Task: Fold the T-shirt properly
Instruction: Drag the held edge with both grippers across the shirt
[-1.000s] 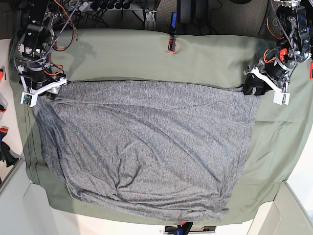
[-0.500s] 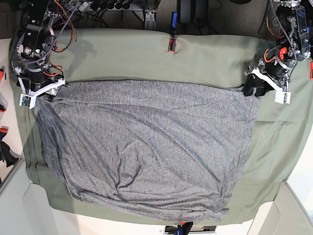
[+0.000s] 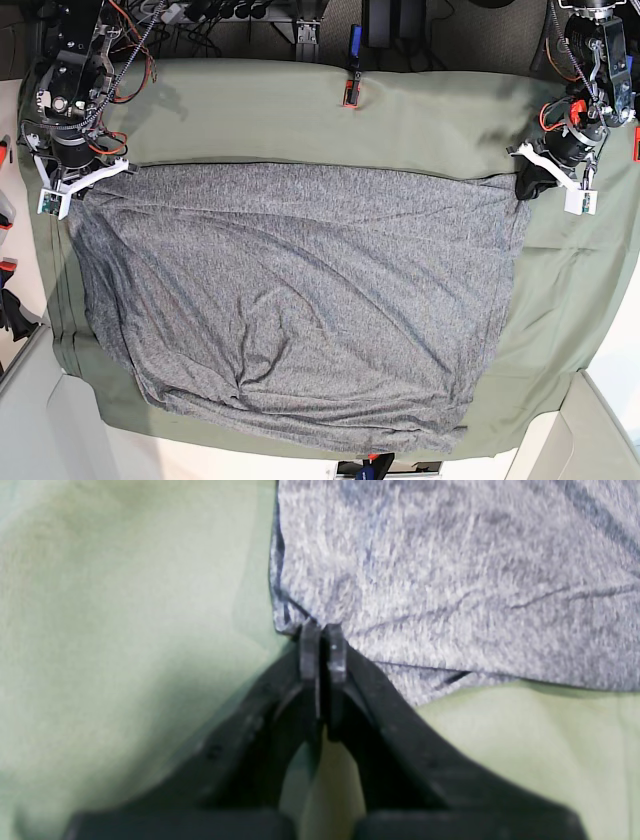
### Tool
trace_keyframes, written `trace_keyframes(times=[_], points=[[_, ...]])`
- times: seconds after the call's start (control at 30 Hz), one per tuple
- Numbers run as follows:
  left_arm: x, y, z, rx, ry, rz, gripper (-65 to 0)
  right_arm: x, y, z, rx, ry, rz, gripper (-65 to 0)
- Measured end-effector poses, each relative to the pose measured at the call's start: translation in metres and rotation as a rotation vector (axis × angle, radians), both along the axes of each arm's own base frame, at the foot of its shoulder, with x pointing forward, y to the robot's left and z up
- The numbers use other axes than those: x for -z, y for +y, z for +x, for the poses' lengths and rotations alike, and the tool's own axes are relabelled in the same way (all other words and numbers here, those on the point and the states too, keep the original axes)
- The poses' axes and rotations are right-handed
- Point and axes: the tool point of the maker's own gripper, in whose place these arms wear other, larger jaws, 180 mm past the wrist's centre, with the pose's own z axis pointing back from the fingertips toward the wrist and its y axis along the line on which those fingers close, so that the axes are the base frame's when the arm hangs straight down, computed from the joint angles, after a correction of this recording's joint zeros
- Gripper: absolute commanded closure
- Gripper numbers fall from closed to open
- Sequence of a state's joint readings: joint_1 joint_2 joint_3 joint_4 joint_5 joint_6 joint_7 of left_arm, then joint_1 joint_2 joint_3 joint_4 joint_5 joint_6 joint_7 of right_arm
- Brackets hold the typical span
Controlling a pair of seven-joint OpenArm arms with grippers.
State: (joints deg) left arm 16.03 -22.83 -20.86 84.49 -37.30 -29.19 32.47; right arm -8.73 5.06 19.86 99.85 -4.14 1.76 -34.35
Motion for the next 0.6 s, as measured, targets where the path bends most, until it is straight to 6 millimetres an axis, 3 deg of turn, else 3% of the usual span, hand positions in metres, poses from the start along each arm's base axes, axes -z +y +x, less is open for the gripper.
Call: trace_keyframes(times=[0.13,0.3,0.6], points=[[-0.019,0.005,-0.004,0.001,-0.006,-0.009,0.0,0.0,0.0,0.0,-0.002,0.005,-0.006,0.0],[-0.072,-0.008,0.011,0.091,-0.155,-0.04,0.0,0.0,0.002,0.001,-0.002,-0.002,0.012,0.0],[-0.08,-0.01,0.016,0.121,-0.185,0.007,0.0,-0.006,0.007,0.008,-0.048,-0.043,0.003,0.0]])
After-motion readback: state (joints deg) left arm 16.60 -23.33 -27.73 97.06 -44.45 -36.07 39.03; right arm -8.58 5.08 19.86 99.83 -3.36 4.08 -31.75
